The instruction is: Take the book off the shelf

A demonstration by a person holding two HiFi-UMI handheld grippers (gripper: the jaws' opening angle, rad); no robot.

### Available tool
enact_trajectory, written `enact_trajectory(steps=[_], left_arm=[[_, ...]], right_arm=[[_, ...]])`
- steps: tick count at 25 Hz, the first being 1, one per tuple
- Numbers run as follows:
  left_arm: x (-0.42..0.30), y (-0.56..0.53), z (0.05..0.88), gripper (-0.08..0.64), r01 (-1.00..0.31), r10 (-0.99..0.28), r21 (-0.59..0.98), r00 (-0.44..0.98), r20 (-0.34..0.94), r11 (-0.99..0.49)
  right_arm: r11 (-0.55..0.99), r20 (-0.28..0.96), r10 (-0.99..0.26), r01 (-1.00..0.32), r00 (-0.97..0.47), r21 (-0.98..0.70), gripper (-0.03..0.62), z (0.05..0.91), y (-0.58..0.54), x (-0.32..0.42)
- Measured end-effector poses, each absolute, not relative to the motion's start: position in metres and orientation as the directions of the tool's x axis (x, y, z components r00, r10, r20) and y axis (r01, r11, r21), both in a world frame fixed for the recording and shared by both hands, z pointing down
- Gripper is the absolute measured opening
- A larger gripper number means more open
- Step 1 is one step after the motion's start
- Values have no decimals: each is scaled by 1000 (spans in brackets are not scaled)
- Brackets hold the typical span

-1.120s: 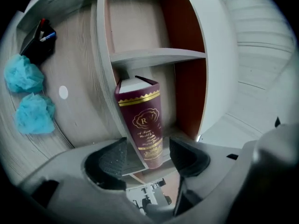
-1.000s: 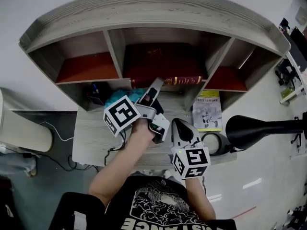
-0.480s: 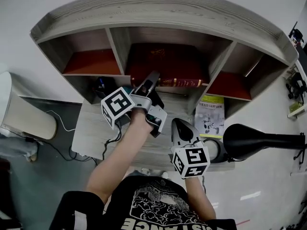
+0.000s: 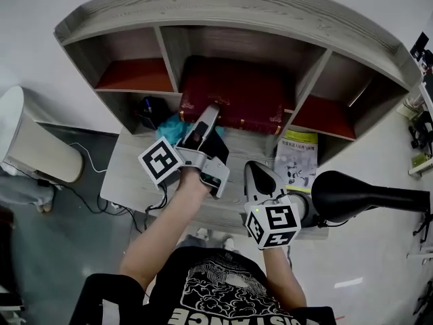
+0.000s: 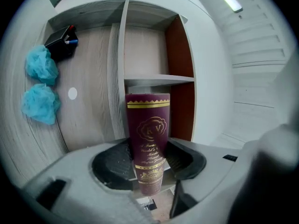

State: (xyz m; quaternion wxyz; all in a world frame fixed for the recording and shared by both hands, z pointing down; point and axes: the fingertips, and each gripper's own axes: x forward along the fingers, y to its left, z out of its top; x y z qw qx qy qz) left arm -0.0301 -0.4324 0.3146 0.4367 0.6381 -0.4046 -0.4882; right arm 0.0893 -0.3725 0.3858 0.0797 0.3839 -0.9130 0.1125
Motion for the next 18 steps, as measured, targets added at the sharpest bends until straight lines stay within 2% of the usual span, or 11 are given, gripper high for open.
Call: enact_trajectory(steps=[7,15,18], left_arm=[[-21,-379,318,205,-103,-931,931,146,-335,-351],[-19,-365,315,206,-68,-937,936,78,-340,-346],[-20,-335,324,206,-85,-934,931,67,-351,-355]], right_arm=[[710,214,-656,-688,-724,-151,17,384,-344,101],[711,236,-651,-688,-721,-141,17,371,-360,124],[709,209,-664,-693,-718,-128,17,373,-345,129]])
